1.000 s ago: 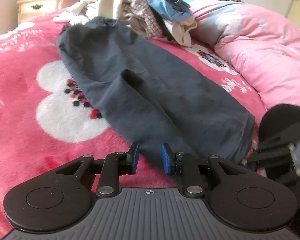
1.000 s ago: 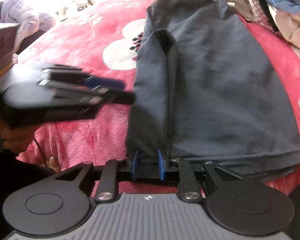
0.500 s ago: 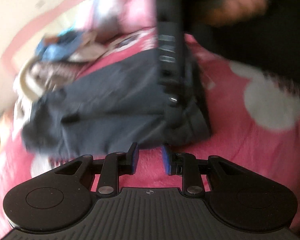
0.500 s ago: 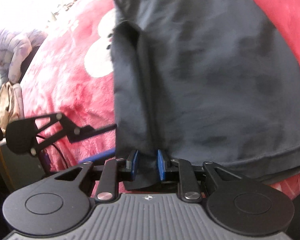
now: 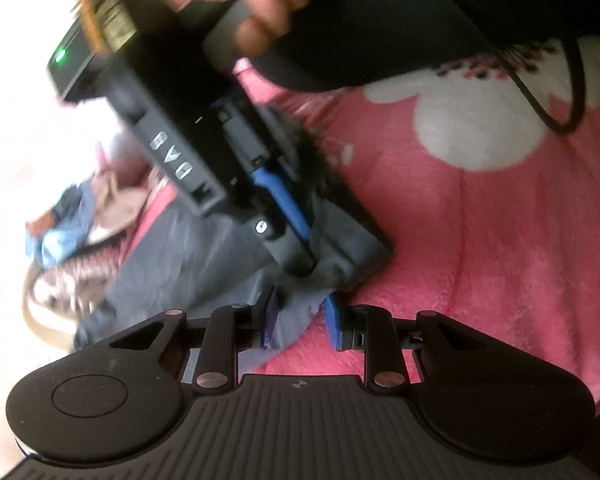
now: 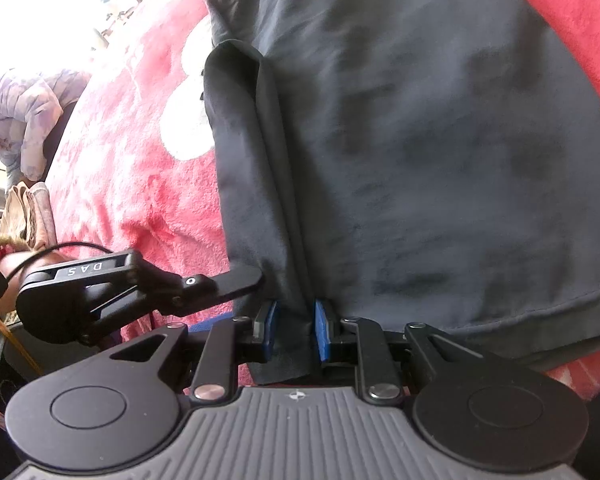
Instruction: Fold clothes
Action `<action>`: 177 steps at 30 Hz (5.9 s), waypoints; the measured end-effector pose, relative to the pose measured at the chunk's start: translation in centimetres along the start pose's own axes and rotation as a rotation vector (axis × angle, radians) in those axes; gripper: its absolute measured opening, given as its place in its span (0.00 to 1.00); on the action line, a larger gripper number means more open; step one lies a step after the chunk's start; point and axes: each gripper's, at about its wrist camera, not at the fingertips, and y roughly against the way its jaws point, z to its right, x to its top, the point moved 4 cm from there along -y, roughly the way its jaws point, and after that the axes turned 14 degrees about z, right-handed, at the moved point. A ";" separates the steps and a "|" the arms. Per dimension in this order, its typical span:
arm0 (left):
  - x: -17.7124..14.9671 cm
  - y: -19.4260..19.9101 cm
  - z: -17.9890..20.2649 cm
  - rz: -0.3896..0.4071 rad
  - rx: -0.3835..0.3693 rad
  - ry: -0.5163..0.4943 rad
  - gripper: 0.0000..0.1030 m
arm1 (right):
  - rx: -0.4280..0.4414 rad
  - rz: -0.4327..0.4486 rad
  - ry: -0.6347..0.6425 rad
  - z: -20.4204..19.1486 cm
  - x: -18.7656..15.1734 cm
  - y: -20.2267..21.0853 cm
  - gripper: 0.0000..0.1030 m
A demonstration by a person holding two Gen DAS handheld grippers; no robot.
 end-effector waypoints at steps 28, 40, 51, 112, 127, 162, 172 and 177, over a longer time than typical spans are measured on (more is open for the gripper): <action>-1.4 0.3 -5.6 0.068 -0.062 0.575 0.01 | -0.223 0.324 0.584 -1.2 6.3 14.2 0.51; -3.5 1.9 -7.9 0.128 0.099 1.039 0.01 | -0.309 -0.030 1.221 -3.9 -4.2 5.5 0.59; -4.1 3.3 -8.2 0.170 0.182 1.134 0.01 | -0.486 -0.075 1.364 -3.1 -6.0 0.2 0.65; -6.3 5.8 -14.6 0.230 0.526 1.326 0.01 | -0.657 0.403 1.348 -4.4 4.5 6.6 0.03; -13.8 5.9 -20.0 0.299 0.661 1.511 0.01 | -0.652 0.449 1.466 -6.3 13.3 2.7 0.03; -30.6 1.7 -27.7 0.408 0.621 2.015 0.01 | -0.574 0.340 1.536 -4.8 28.3 -8.2 0.03; -32.7 2.0 -27.0 0.374 0.675 2.094 0.01 | -0.479 0.654 1.227 -3.4 32.1 -6.9 0.40; -33.3 2.1 -27.0 0.344 0.700 2.138 0.20 | -0.460 0.820 0.963 -1.7 32.4 -2.0 0.41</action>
